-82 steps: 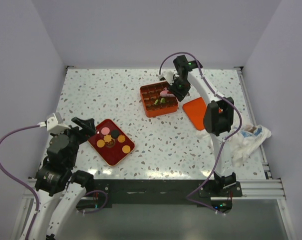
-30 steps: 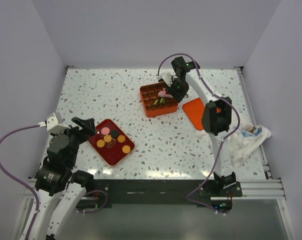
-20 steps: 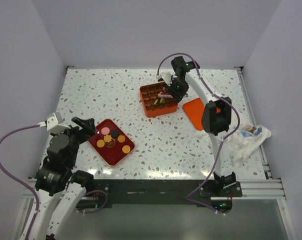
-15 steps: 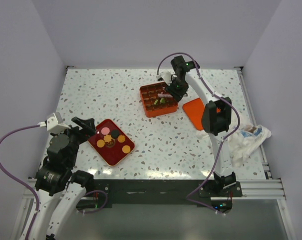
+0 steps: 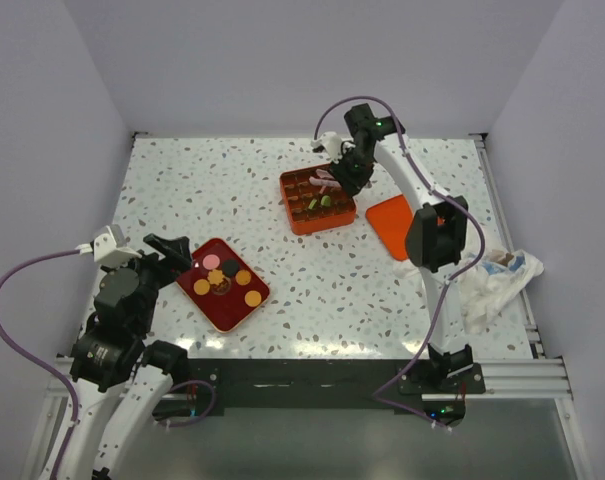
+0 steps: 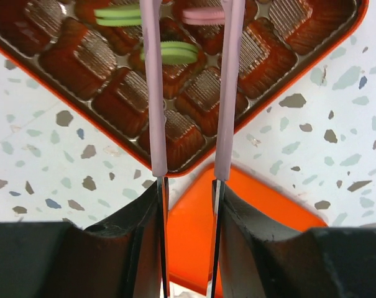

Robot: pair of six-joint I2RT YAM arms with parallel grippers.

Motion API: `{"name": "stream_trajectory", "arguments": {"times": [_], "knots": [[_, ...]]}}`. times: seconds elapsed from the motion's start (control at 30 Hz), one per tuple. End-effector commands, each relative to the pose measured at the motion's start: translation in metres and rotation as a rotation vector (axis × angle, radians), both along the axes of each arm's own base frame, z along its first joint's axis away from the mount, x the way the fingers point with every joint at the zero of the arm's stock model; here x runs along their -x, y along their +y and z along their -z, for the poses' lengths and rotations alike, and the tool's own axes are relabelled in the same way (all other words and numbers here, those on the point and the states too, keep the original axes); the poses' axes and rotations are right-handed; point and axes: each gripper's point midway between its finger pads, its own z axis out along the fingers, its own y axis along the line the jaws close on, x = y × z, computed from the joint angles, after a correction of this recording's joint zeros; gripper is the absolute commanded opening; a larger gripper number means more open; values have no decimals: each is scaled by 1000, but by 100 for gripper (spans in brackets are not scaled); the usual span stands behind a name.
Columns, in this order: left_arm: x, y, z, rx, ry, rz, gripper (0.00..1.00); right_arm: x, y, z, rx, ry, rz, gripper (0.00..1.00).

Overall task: Pack the cookies
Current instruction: Pick up the fake cookies from the plate.

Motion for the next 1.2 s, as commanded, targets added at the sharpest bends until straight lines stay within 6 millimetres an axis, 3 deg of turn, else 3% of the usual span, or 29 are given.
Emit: {"name": "stream_trajectory", "arguments": {"times": [0.0, 0.1, 0.13, 0.17, 0.2, 0.23, 0.27, 0.3, 0.37, 0.4, 0.47, 0.5, 0.57, 0.6, 0.73, 0.83, 0.93, 1.17], "knots": [[-1, -2, -10, 3, -30, 12, 88, 23, 34, -62, -192, -63, -105, 32], [-1, -2, -10, 4, -28, 12, 88, 54, 57, -65, -238, -37, -234, 31], [-1, -2, -10, 6, -30, 12, 88, 71, 65, -58, -255, -1, -280, 31], [-1, -2, -11, 6, -31, 12, 88, 84, 72, -66, -267, -20, -342, 31], [-1, -2, -10, 5, -27, 12, 88, 102, 92, -68, -281, -26, -421, 31], [0, -2, -11, 5, -29, 10, 88, 120, 98, -54, -282, 14, -464, 31], [0, -1, -11, 4, -27, 9, 88, 133, 106, -62, -293, -16, -520, 31], [0, -1, -11, 5, -26, 8, 88, 152, 127, -59, -299, -28, -600, 31], [1, -1, -11, 4, -20, 7, 88, 176, 140, -42, -273, -11, -670, 31], [1, -1, -11, 3, -17, 7, 88, 194, 159, -40, -271, -19, -733, 31], [2, -1, -11, 5, -12, 6, 88, 209, 174, -29, -247, -18, -770, 31], [3, 0, -11, 5, -11, 4, 88, 220, 192, -21, -240, -21, -808, 31], [5, 2, -12, 3, -6, 0, 88, 223, 211, -18, -225, -51, -796, 31], [6, 2, -12, 4, -7, -1, 88, 223, 222, -3, -191, -54, -796, 31], [13, 6, -14, 4, 0, -15, 88, 199, 252, 4, -182, -84, -683, 31], [19, 11, -16, 6, -4, -29, 88, 186, 261, 9, -171, -97, -612, 31], [24, 14, -17, 7, -6, -39, 88, 178, 261, 12, -145, -118, -596, 32], [26, 15, -12, 12, -3, -45, 88, 172, 239, 23, -45, -146, -618, 34]]}}
